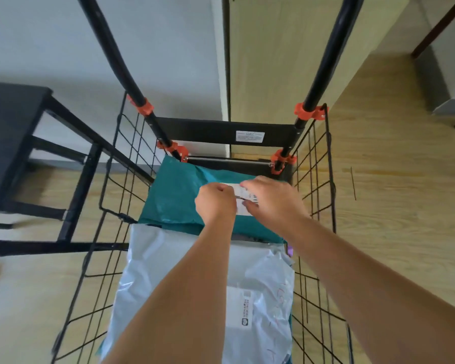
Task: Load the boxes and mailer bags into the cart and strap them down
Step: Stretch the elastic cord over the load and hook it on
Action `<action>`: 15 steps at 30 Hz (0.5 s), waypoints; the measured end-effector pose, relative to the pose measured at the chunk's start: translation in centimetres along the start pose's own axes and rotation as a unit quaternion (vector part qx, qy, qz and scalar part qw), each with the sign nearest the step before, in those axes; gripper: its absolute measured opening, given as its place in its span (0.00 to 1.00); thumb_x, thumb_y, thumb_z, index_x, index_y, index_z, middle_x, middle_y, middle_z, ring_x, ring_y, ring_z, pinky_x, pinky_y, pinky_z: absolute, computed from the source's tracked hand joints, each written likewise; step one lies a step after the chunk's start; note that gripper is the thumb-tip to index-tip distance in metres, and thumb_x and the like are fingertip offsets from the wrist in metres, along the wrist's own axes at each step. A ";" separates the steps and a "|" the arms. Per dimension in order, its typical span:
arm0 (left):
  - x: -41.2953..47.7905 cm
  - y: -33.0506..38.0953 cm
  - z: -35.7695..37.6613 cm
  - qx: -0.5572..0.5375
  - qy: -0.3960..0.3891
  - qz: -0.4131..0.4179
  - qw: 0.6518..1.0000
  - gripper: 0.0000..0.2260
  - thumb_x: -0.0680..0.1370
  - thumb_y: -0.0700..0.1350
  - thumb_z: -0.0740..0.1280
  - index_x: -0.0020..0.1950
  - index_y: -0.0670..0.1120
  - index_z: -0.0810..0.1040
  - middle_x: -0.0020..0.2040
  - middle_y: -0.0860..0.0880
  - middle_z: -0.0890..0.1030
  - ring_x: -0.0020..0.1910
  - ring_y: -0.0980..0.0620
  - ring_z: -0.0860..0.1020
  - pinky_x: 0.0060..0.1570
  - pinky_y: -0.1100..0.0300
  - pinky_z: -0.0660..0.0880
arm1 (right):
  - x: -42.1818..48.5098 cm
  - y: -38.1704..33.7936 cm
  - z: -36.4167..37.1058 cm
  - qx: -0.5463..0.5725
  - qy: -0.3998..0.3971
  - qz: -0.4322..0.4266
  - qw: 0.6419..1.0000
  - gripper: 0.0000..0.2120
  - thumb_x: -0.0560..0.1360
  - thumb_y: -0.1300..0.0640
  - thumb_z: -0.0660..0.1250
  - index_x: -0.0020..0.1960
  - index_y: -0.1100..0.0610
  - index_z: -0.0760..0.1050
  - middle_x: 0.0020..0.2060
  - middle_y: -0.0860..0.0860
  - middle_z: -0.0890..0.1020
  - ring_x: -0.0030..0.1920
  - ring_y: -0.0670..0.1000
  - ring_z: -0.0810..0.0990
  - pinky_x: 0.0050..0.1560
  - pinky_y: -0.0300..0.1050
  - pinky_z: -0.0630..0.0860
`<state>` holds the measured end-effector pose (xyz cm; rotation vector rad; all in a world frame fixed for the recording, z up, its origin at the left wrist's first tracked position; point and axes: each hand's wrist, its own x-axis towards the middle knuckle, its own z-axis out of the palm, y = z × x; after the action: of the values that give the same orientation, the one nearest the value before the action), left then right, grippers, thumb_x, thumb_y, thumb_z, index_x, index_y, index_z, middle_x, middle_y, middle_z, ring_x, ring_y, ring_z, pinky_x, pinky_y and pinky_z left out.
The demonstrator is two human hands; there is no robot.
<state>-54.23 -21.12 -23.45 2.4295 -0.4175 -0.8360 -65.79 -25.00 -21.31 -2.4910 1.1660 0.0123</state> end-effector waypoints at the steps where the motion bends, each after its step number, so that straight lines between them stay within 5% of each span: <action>1: 0.4 -0.5 -0.7 -0.007 0.000 -0.006 1.000 0.13 0.76 0.41 0.61 0.32 0.43 0.78 0.33 0.46 0.80 0.35 0.46 0.77 0.29 0.59 0.70 | 0.8 -1.4 0.7 -0.013 -0.046 0.005 0.999 0.15 0.78 0.49 0.64 0.65 0.48 0.75 0.57 0.49 0.81 0.56 0.54 0.80 0.51 0.50 0.78; 7: 3.7 -3.2 -5.7 -0.049 0.000 -0.031 0.998 0.11 0.72 0.42 0.63 0.36 0.37 0.81 0.31 0.44 0.79 0.31 0.47 0.71 0.31 0.60 0.67 | 3.7 -7.1 2.7 0.027 -0.090 0.034 0.995 0.11 0.80 0.49 0.62 0.58 0.46 0.80 0.50 0.50 0.84 0.53 0.55 0.80 0.50 0.50 0.77; 11: 5.3 -3.3 -9.2 -0.034 0.029 0.043 0.998 0.12 0.72 0.45 0.64 0.29 0.43 0.77 0.25 0.49 0.75 0.25 0.51 0.71 0.26 0.60 0.67 | 6.0 -10.0 2.5 0.018 -0.061 0.017 0.998 0.11 0.81 0.47 0.61 0.54 0.46 0.81 0.45 0.48 0.84 0.49 0.55 0.80 0.42 0.47 0.71; 15: 8.4 -2.3 -14.0 -0.018 0.130 0.120 0.984 0.09 0.77 0.45 0.63 0.36 0.50 0.76 0.31 0.54 0.77 0.31 0.58 0.74 0.28 0.65 0.69 | 9.0 -13.1 2.6 -0.048 -0.062 0.005 0.997 0.11 0.81 0.49 0.60 0.48 0.48 0.80 0.40 0.47 0.80 0.44 0.52 0.79 0.41 0.46 0.74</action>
<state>-38.62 -17.62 -19.36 2.3535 -0.5725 -0.4132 -49.77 -23.16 -20.76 -2.5268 1.1518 0.2280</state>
